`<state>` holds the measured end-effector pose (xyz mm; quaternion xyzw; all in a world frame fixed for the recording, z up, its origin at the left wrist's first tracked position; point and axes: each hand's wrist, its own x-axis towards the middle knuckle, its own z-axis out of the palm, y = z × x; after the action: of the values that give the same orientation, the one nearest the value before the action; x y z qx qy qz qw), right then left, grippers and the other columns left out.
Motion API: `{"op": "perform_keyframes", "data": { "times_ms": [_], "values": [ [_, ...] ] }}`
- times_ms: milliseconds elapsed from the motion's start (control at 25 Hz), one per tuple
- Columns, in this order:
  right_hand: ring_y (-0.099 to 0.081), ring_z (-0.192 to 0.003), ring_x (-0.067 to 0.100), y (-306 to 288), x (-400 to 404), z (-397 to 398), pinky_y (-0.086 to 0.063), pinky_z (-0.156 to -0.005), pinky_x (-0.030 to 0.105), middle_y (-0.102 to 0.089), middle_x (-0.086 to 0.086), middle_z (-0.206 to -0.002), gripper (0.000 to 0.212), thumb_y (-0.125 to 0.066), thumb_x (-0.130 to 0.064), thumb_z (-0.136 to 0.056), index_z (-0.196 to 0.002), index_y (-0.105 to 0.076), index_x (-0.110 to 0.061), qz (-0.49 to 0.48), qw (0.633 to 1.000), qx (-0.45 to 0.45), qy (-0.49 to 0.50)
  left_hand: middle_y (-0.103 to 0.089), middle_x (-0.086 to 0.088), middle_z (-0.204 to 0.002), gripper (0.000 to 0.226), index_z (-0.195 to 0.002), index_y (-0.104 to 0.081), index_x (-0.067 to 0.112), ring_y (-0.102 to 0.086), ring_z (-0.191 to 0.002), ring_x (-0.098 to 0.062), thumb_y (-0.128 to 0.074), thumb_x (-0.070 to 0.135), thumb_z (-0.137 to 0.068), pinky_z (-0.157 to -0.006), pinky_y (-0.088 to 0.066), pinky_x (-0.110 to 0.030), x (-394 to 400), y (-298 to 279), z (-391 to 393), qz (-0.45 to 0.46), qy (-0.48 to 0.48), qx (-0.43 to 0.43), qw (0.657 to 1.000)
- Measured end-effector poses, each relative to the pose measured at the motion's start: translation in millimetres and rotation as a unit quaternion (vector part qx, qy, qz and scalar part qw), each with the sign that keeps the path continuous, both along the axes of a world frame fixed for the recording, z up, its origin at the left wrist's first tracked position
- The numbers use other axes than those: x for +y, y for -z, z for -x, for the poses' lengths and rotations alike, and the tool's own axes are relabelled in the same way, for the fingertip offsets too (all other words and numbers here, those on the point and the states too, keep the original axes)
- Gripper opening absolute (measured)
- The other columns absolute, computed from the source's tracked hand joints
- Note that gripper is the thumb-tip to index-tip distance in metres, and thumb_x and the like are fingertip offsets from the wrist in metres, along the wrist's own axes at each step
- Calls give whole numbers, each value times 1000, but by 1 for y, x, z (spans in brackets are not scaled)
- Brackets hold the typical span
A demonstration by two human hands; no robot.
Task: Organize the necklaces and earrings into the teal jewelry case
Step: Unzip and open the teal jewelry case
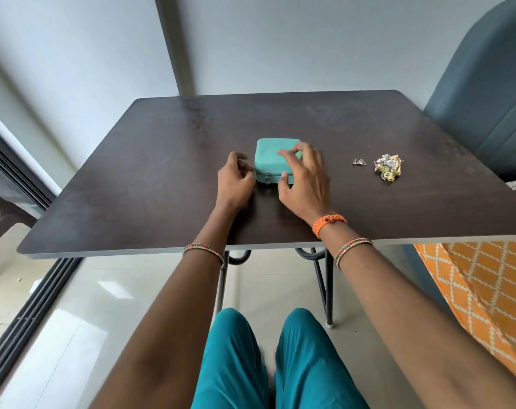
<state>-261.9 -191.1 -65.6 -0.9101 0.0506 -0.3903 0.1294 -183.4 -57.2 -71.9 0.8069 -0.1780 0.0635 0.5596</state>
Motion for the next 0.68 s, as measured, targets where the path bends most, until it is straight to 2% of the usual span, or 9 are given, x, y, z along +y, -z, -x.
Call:
{"op": "perform_keyframes", "data": {
  "times_ms": [80,120,200,280,400,480,600,680],
  "values": [
    [-43,-119,36,2,-3,-5,-42,-92,41,-43,16,-136,51,-58,-25,-74,-124,-55,-20,-8,999,45,23,-59,1,-77,15,-89,-56,6,-53,-70,-13,-56,12,-75,-66,-42,-24,0,0,5,-30,4,-15,999],
    [-37,-128,38,5,-3,-8,-39,-98,44,-34,18,-144,53,-59,-27,-76,-128,-53,-21,-24,997,77,11,-59,1,-78,18,-84,-54,8,-53,-70,-13,-59,22,-74,-64,-42,-25,0,0,7,-51,6,-27,998],
    [-26,-137,39,8,-4,-12,-37,-107,46,-28,19,-149,49,-60,-24,-82,-131,-53,-22,-66,990,123,-36,-59,1,-83,34,-83,-51,10,-54,-76,-16,-68,39,-73,-64,-43,-28,-2,3,8,-94,8,-49,994],
    [-23,-140,37,8,-6,-13,-32,-111,45,-33,18,-148,47,-58,-16,-87,-133,-53,-23,-91,985,137,-50,-57,1,-86,46,-85,-49,11,-52,-78,-16,-72,49,-72,-63,-43,-31,-4,3,10,-133,-9,-62,989],
    [-22,-142,34,6,-7,-12,-25,-113,39,-37,14,-148,50,-57,-8,-89,-135,-51,-25,-100,985,135,-45,-54,-1,-82,43,-78,-50,10,-49,-72,-16,-72,46,-76,-62,-44,-33,-5,0,11,-160,-30,-72,984],
    [-22,-141,35,7,-6,-11,-24,-114,39,-38,14,-148,53,-56,-3,-88,-135,-51,-24,-104,985,128,-48,-60,-4,-80,38,-76,-55,8,-53,-72,-21,-68,43,-80,-63,-45,-34,-5,-1,13,-201,-40,-82,975],
    [-22,-141,35,7,-7,-11,-24,-114,38,-38,14,-148,55,-55,1,-87,-136,-51,-24,-103,985,128,-49,-68,-10,-83,33,-84,-63,7,-60,-78,-33,-56,39,-89,-65,-45,-35,-6,-2,19,-276,-37,-124,952],
    [-22,-141,35,6,-6,-11,-24,-114,37,-38,14,-148,56,-54,2,-86,-135,-51,-24,-100,985,128,-49,-68,-13,-84,29,-87,-61,5,-59,-79,-37,-51,32,-92,-67,-46,-38,-4,-2,22,-283,-27,-138,949]
  ]
}}
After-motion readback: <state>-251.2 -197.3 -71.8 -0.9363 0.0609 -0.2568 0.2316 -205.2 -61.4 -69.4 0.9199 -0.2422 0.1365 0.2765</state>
